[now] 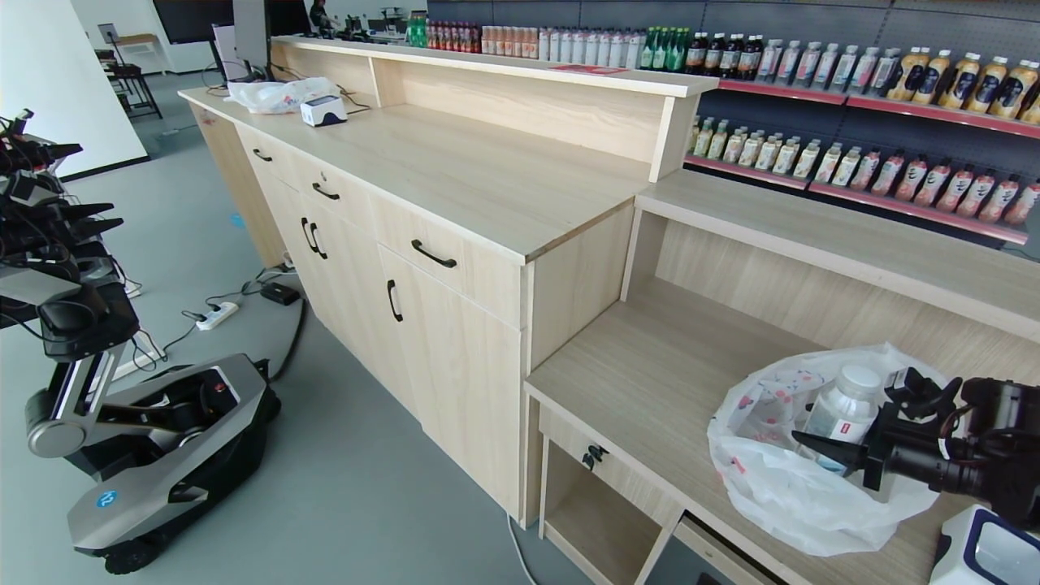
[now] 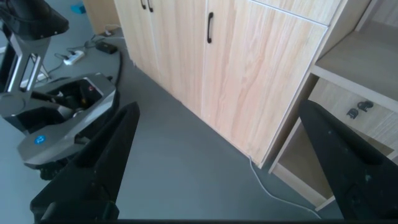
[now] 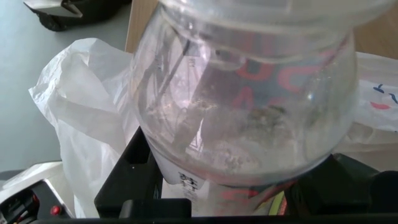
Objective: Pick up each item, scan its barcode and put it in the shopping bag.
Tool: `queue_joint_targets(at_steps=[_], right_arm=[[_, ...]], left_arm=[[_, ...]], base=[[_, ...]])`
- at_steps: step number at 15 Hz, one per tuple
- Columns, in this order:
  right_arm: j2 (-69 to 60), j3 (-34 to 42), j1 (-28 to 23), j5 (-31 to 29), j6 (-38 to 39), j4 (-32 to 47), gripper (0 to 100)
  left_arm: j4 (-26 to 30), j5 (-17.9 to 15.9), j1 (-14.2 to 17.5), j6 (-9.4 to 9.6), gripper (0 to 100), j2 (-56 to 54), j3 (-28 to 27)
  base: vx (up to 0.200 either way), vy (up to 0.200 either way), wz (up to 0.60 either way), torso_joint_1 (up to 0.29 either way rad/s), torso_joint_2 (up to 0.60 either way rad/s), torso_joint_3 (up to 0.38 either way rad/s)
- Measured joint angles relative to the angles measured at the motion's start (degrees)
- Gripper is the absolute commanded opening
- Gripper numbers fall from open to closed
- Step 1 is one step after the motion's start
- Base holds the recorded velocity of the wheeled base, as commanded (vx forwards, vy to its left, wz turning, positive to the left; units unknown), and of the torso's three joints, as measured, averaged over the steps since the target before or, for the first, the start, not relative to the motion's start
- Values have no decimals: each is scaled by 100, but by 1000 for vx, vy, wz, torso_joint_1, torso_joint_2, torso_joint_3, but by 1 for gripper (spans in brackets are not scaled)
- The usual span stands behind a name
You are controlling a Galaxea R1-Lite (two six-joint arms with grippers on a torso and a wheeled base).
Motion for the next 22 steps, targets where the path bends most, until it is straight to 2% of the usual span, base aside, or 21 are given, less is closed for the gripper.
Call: queue_joint_targets(at_steps=[1, 15, 18, 22], right_arm=[[2, -6, 0, 2, 1, 0, 100], [-222, -185, 15, 41, 124, 13, 100], [-808, -240, 73, 44, 156, 101, 100], [-2388, 24, 87, 33, 28, 482, 100]], left_arm=[[0, 0, 0, 0, 100, -2, 0], [0, 1, 0, -1, 100, 0, 0], [0, 1, 0, -1, 100, 0, 0], [0, 1, 0, 0, 100, 0, 0]], base=[[0, 0, 0, 0, 0, 0], [0, 0, 0, 0, 0, 0], [0, 0, 0, 0, 0, 0], [0, 0, -150, 1, -2, 1]])
